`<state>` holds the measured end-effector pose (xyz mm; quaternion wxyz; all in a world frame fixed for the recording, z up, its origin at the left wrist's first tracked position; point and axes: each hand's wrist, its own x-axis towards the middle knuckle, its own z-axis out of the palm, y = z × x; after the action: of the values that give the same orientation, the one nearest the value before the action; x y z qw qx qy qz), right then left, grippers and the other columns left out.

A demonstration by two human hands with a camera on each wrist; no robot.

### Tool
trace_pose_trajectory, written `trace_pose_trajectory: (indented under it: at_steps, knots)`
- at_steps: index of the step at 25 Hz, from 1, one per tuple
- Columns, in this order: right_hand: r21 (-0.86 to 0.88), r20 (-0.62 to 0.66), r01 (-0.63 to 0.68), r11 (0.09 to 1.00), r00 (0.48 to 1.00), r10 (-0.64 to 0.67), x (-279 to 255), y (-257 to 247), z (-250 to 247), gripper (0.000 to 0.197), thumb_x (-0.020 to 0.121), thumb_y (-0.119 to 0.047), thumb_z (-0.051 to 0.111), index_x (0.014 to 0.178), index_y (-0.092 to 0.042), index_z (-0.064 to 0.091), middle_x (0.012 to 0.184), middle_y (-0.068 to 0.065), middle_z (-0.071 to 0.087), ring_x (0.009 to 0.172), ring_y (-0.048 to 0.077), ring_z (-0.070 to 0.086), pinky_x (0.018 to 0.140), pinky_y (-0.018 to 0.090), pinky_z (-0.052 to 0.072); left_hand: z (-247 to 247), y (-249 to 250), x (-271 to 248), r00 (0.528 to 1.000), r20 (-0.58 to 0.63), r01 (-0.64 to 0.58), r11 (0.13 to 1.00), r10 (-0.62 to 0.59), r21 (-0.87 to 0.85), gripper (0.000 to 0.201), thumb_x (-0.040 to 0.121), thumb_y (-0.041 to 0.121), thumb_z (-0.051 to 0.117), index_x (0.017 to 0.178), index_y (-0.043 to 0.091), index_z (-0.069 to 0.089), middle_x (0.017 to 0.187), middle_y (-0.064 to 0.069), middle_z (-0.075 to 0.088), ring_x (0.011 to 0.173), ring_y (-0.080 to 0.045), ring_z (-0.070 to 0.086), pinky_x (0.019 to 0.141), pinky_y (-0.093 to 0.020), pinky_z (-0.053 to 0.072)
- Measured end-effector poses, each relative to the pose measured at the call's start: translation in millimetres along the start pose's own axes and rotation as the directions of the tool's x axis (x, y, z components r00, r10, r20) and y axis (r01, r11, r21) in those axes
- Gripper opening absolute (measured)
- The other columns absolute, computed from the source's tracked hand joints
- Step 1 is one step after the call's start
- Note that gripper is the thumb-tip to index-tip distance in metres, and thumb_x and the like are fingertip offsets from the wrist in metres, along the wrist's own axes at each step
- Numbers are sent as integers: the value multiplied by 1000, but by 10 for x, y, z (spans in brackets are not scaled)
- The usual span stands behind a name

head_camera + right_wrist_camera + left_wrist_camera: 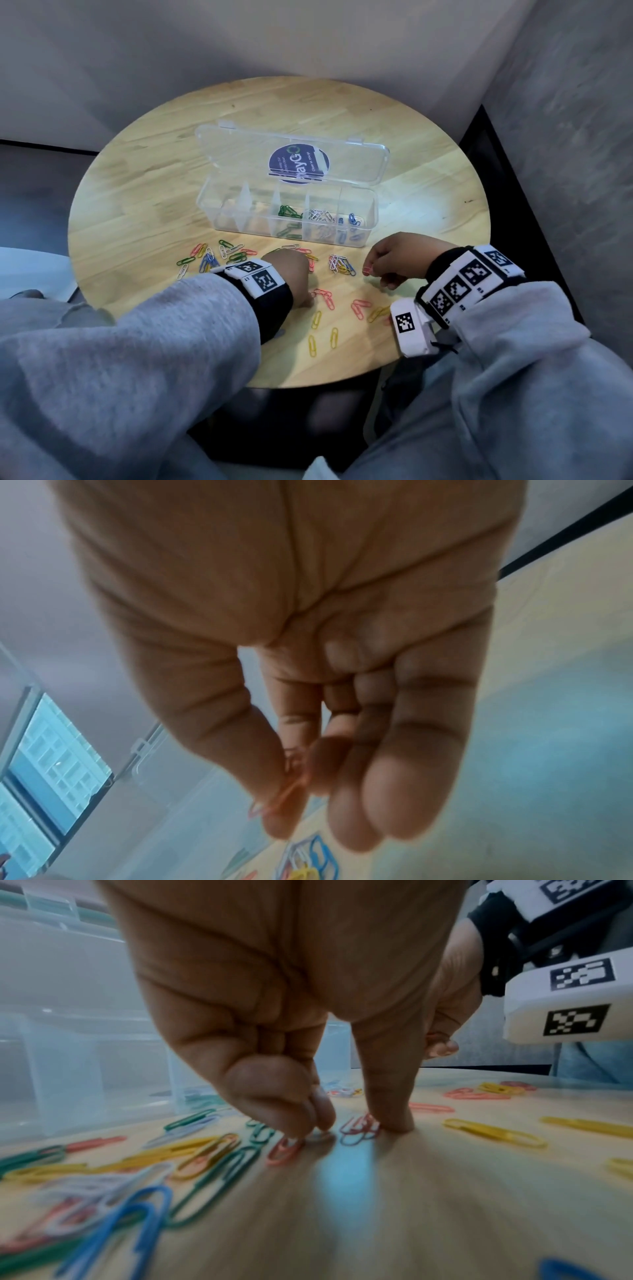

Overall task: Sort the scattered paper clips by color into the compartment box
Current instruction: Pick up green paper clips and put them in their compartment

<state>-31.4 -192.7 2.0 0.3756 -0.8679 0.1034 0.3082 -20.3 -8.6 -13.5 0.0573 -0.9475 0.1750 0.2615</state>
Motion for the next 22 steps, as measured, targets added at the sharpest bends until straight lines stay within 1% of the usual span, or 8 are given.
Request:
trace_pose_trajectory:
  at_steps: [2, 4, 8, 10, 12, 16, 18, 22]
  knots:
    - [92, 38, -46, 995, 998, 42, 0, 15, 11, 22, 89, 2, 43, 73, -6, 56, 58, 8, 57, 53, 18, 59, 48, 20, 53, -9, 32, 11, 1000, 26, 17, 1000, -17, -2, 37, 84, 38, 64, 101, 5, 65, 66, -1, 45, 79, -21, 50, 69, -27, 40]
    - [177, 80, -68, 982, 995, 54, 4, 22, 43, 24, 89, 5, 35, 72, -4, 50, 64, 12, 51, 57, 24, 57, 44, 22, 51, -21, 39, 22, 998, 60, 31, 999, -30, -26, 35, 85, 36, 64, 101, 6, 65, 74, -3, 51, 80, -21, 50, 71, -27, 41]
    - [278, 92, -61, 959, 995, 37, 7, 33, 82, 23, 89, 7, 37, 73, -6, 48, 66, 11, 48, 56, 21, 54, 40, 19, 45, -23, 23, 28, 996, 84, 47, 995, -39, -92, 19, 82, 32, 67, 81, 14, 62, 67, -1, 52, 78, -21, 53, 67, -27, 41]
    - [160, 77, -33, 987, 997, 21, -14, 30, 89, 18, 89, -2, 52, 73, -10, 48, 64, 7, 50, 51, 15, 53, 43, 19, 43, -21, 27, 19, 997, 76, 29, 996, -23, -87, 19, 83, 28, 66, 93, 12, 67, 76, -2, 56, 78, -20, 53, 67, -27, 41]
    - [-132, 63, -5, 991, 998, 14, -25, 41, 89, 23, 83, -19, 66, 70, -16, 48, 61, 1, 51, 50, 13, 46, 50, 22, 39, -21, 27, 3, 998, 65, 18, 995, -12, -100, 24, 83, 23, 66, 102, 9, 68, 87, -3, 60, 81, -20, 54, 68, -26, 42]
    - [-419, 21, -18, 908, 999, 29, -48, 29, 135, 25, 77, -31, 71, 69, -21, 49, 65, -6, 51, 60, 11, 45, 58, 25, 36, -49, -48, -5, 999, 36, -13, 984, 20, -178, 20, 80, 16, 64, 99, 11, 70, 98, -4, 69, 88, -21, 62, 65, -24, 42]
    - [-450, 5, -25, 893, 1000, 31, -68, 15, 183, 25, 73, -35, 74, 72, -21, 54, 72, -6, 57, 69, 12, 52, 64, 26, 40, -98, -124, -8, 999, 27, -26, 945, 37, -326, 8, 78, 14, 66, 85, 17, 69, 85, -1, 67, 77, -16, 61, 58, -22, 41]
    - [-498, -4, -26, 867, 1000, 27, -115, -58, 328, 35, 70, -38, 76, 91, -11, 66, 90, 3, 71, 86, 21, 66, 72, 31, 50, -212, -291, -52, 996, 5, -65, 757, 89, -651, 17, 76, 10, 71, 67, 20, 61, 63, 2, 63, 49, -5, 54, 56, -17, 44]
